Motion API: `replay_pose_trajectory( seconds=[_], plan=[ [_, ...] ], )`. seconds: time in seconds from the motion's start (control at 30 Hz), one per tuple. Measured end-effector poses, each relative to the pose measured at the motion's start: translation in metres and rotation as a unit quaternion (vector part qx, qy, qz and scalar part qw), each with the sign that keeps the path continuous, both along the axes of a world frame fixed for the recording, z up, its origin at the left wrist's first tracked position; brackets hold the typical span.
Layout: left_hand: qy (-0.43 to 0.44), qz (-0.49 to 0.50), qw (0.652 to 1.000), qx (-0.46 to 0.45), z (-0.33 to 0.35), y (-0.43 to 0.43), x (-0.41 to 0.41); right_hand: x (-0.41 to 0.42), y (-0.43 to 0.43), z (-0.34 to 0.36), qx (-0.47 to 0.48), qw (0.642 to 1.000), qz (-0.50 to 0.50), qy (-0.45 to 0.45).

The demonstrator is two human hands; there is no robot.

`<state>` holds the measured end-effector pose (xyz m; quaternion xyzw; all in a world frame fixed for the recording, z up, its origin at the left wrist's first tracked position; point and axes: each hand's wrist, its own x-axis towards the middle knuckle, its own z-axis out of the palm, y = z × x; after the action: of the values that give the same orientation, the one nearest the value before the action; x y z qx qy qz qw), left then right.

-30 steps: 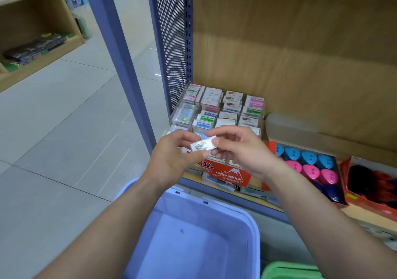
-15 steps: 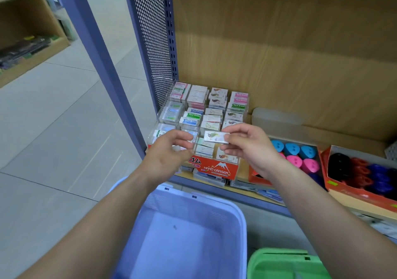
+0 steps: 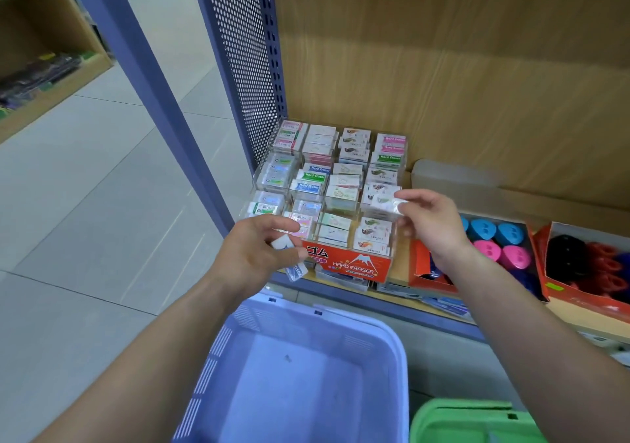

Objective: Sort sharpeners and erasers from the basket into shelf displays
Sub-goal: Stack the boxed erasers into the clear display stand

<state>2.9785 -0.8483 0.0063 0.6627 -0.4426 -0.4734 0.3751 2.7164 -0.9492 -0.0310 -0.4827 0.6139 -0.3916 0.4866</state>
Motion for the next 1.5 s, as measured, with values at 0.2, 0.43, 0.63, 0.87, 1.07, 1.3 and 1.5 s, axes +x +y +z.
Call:
replay_pose_trajectory(
  seconds=[0.2, 0.43, 0.63, 0.87, 1.07, 1.3, 1.5],
  plan=[
    [0.008, 0.001, 1.000, -0.001, 0.001, -0.003, -0.009, -0.006, -0.007, -0.010, -0.069, 0.987, 0.058, 0.132],
    [-0.004, 0.004, 1.000, -0.018, 0.000, -0.003, -0.014, 0.002, -0.013, -0.023, -0.144, 0.923, 0.121, 0.337],
    [-0.026, 0.018, 0.999, -0.017, 0.002, -0.003, -0.015, 0.003, -0.010, -0.027, -0.146, 0.902, 0.153, 0.377],
    [-0.040, 0.015, 0.999, -0.007, 0.003, -0.001, -0.014, 0.006, 0.002, -0.029, -0.214, 0.912, 0.069, 0.343],
    [-0.034, 0.004, 0.999, -0.004, 0.005, 0.001, -0.016, 0.002, 0.015, -0.028, -0.151, 0.870, 0.208, 0.421],
    [-0.028, 0.008, 1.000, -0.008, 0.007, 0.003, -0.015, 0.005, 0.022, -0.017, -0.140, 0.872, 0.206, 0.422],
    [0.008, 0.006, 1.000, -0.018, 0.010, 0.004, -0.018, 0.035, 0.055, 0.021, -0.156, 0.940, 0.231, 0.195]
  ],
)
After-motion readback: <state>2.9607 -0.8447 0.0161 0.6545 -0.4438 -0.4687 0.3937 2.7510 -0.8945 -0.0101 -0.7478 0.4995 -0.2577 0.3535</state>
